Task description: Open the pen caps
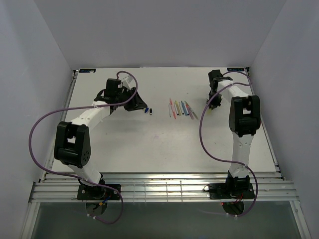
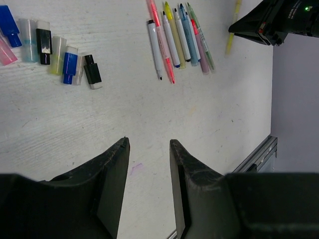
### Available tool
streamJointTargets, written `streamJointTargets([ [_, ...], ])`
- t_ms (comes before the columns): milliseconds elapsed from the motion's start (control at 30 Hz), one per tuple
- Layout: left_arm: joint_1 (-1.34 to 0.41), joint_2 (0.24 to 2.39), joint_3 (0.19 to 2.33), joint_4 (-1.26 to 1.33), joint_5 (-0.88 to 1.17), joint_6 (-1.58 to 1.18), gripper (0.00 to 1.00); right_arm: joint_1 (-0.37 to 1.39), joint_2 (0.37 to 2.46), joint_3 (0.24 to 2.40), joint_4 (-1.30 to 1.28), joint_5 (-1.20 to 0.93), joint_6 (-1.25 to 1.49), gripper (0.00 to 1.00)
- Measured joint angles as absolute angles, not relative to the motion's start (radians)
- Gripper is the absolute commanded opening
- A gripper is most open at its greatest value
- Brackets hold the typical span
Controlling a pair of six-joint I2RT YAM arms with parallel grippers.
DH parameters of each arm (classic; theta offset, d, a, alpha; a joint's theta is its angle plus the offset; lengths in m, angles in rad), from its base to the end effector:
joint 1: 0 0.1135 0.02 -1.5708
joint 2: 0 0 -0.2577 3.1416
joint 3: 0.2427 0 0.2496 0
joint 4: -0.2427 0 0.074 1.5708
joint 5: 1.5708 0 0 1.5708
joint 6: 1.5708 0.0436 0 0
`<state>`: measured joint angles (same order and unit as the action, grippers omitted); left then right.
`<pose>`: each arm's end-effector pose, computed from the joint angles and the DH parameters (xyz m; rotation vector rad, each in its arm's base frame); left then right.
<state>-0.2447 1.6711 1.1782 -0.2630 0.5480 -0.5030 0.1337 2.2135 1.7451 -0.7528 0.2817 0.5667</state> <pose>0.3521 -0.1113 0.2318 -0.0203 2.4062 -1.0016 0.4550 0.0490 0.1551 0.6489 2.6342 -0.1969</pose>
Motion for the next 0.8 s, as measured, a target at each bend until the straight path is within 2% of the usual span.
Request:
streamJointTargets([
  [33,-0.245,1.670,1.172,-0.261,0.548,-0.506,0.49,0.134,2.205,1.730,-0.742,0.286,0.560,0.09],
  [67,-0.245,1.667,1.166,-0.262,0.550,-0.509,0.49,0.134,2.197,1.717,-0.733,0.288,0.551,0.08],
  [267,-0.266,1.605,1.129,-0.268,0.578,-0.527,0.49,0.133,2.057,1.489,-0.581,0.290,0.506,0.08],
  [433,-0.283,1.550,1.091,-0.244,0.647,-0.583,0.49,0.167,1.856,1.239,-0.575,0.278,0.405,0.08],
  [633,-0.290,1.537,0.942,-0.117,0.722,-0.724,0.50,0.392,1.583,1.071,-0.529,0.171,0.276,0.08],
  [800,-0.326,1.537,0.925,-0.067,0.730,-0.790,0.51,0.580,1.431,1.003,-0.432,-0.011,0.249,0.08],
])
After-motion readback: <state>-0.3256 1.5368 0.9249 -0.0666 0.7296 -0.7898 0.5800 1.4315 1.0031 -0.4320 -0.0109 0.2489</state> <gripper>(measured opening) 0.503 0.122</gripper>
